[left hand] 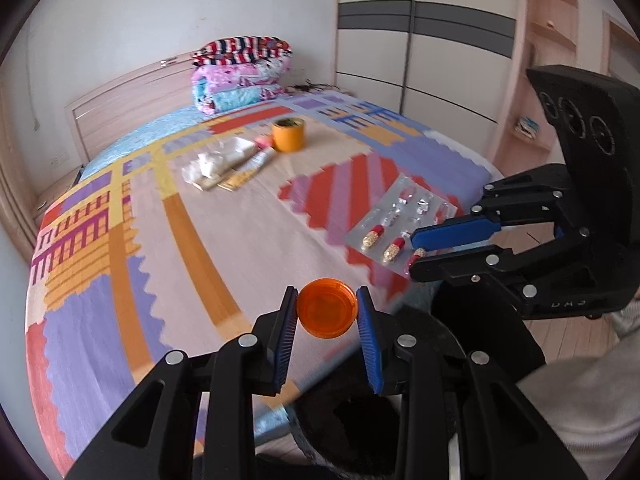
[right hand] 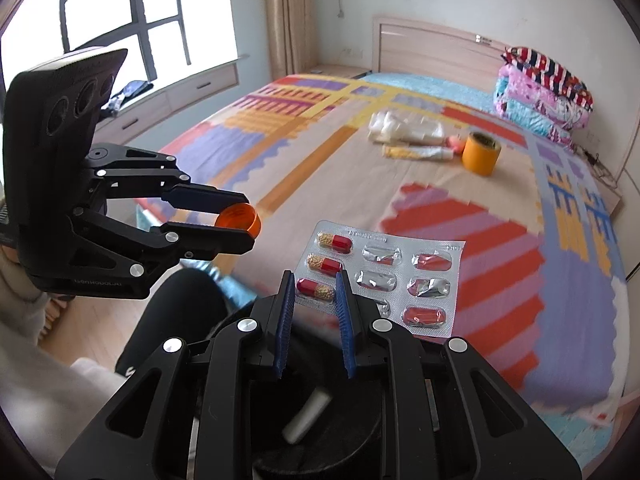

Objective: Collect trash
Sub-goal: 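Carry both tools down into the black bin and open them to drop cap and blister pack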

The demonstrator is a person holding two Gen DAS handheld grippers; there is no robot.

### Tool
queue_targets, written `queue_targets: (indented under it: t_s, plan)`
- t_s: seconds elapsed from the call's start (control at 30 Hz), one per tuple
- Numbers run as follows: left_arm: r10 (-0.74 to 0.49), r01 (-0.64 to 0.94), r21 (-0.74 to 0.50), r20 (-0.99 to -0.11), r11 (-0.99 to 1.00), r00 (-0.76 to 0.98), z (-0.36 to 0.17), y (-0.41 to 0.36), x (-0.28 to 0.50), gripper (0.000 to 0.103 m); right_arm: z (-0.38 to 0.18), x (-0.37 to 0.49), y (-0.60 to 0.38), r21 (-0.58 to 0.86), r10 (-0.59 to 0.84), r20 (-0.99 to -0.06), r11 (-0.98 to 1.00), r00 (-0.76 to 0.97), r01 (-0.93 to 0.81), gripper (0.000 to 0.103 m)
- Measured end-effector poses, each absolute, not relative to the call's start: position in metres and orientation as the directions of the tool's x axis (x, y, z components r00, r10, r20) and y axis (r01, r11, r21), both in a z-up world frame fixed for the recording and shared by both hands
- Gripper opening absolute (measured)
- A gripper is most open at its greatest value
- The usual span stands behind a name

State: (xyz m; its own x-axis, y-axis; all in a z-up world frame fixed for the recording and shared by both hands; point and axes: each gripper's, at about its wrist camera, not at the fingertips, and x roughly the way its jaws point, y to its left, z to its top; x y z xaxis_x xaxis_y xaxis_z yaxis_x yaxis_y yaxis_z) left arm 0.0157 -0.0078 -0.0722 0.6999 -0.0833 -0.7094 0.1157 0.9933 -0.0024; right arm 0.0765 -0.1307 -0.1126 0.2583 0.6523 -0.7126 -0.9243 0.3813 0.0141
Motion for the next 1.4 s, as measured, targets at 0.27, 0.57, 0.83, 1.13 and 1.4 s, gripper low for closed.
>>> queue_targets:
  t_s: [0.27,0.57,0.83,1.13,1.4]
  plan:
    - [-0.134,0.136,-0.058,-0.735,0.989,0.664,-0.093,-0.022,-0.006,0.029,-0.137,0.054,-0.152,0.093,0.636,-0.751,0.367,0.177,-0.926,0.021]
    - [-0.178,0.135,-0.121,-0.779,0.983,0.601,-0.128,-0.03,-0.011,0.029,-0.174,0.04,-0.153,0.142,0.58,-0.81,0.334,0.084,-0.932,0.021]
    - [-0.198,0.104,-0.169,-0.808,0.98,0.556,-0.158,-0.025,-0.004,0.029,-0.207,0.048,-0.152,0.202,0.54,-0.841,0.364,0.029,-0.909,0.021]
    - [-0.228,0.081,-0.219,-0.817,0.972,0.529,-0.172,-0.021,0.003,0.034,-0.221,0.056,-0.145,0.261,0.534,-0.845,0.385,-0.017,-0.885,0.04]
    - [-0.223,0.079,-0.216,-0.804,0.973,0.551,-0.164,-0.022,-0.001,0.057,-0.213,0.065,-0.152,0.256,0.55,-0.835,0.406,0.011,-0.877,0.046]
